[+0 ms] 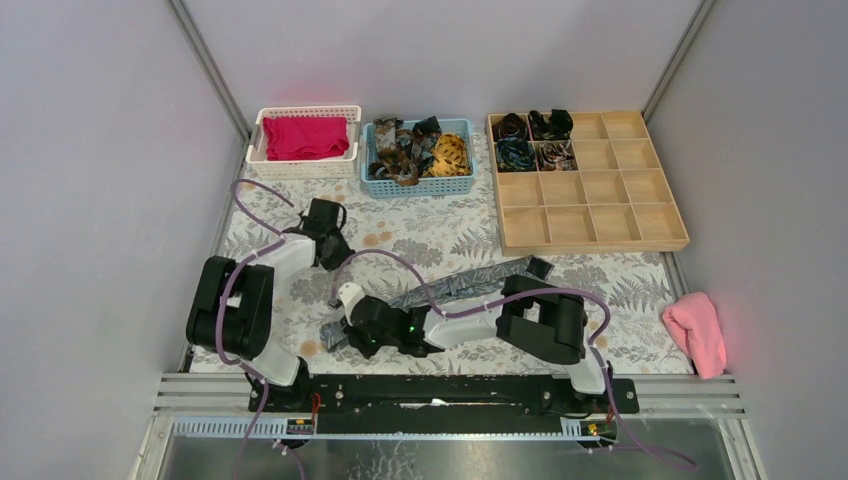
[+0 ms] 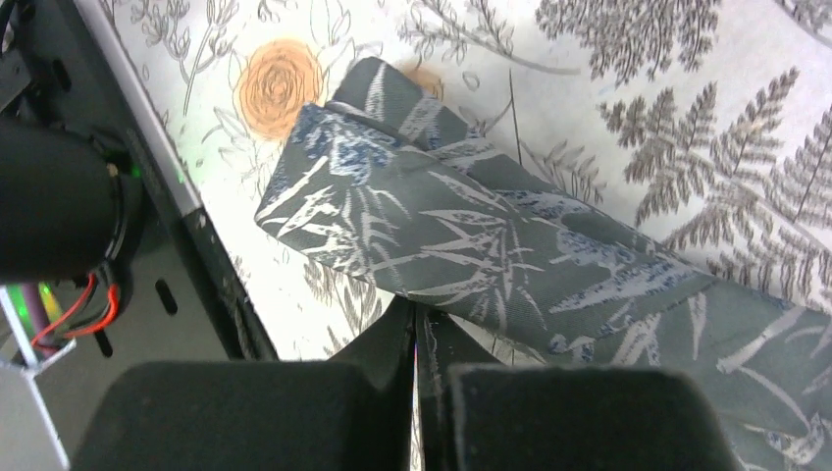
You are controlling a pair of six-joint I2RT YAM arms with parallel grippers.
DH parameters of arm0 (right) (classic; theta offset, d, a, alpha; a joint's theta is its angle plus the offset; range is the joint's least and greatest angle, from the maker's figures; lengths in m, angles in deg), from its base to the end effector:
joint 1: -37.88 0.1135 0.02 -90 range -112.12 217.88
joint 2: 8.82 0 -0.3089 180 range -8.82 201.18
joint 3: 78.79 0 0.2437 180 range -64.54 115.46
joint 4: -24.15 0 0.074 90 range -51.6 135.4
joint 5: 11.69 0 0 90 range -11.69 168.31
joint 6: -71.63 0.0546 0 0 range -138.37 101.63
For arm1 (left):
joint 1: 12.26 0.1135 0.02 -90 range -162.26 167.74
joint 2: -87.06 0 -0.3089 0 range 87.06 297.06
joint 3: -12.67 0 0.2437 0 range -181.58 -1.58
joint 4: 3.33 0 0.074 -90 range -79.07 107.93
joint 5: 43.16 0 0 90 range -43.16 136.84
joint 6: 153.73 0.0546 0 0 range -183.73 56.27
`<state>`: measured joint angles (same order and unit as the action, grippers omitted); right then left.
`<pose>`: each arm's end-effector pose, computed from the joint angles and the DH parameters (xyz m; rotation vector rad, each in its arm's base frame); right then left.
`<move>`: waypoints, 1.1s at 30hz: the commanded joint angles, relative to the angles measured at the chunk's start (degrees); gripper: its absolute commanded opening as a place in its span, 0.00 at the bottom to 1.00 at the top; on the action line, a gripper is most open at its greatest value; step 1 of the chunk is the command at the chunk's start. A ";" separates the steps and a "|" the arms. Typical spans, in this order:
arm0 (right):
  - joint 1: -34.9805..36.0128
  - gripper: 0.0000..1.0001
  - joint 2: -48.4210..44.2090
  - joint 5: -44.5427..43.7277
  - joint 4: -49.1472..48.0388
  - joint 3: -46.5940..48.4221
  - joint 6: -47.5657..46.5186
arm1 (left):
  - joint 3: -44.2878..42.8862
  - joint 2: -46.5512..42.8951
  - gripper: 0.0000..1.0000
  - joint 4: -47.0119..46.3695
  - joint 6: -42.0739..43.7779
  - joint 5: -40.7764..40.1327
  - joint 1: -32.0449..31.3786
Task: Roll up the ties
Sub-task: Roll the tie at the center of the board.
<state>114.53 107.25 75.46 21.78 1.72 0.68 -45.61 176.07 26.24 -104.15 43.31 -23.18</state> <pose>0.1092 0.4485 0.1789 -1.0781 2.0250 0.8815 0.2832 -0.0512 0.1862 -0.6927 2.5465 -0.2298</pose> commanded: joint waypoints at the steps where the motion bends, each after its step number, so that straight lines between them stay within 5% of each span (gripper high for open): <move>1: -0.24 0.00 5.67 -6.65 5.71 3.41 -3.31 | -2.40 4.04 0.00 -0.16 -0.23 0.81 3.64; 12: -7.41 0.00 11.66 -4.23 6.74 10.55 -3.84 | -11.86 9.91 0.00 2.04 0.61 -0.69 9.49; 24: -5.78 0.00 10.46 -2.01 9.21 11.55 -5.11 | -3.68 7.99 0.00 -0.98 2.53 -9.27 9.59; 33: -1.86 0.00 11.07 -4.34 8.39 12.25 -6.31 | 0.14 9.07 0.00 -1.02 2.58 -6.97 8.87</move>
<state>109.67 116.65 70.98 22.96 15.12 -4.37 -50.18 182.50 20.77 -102.76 37.65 -14.08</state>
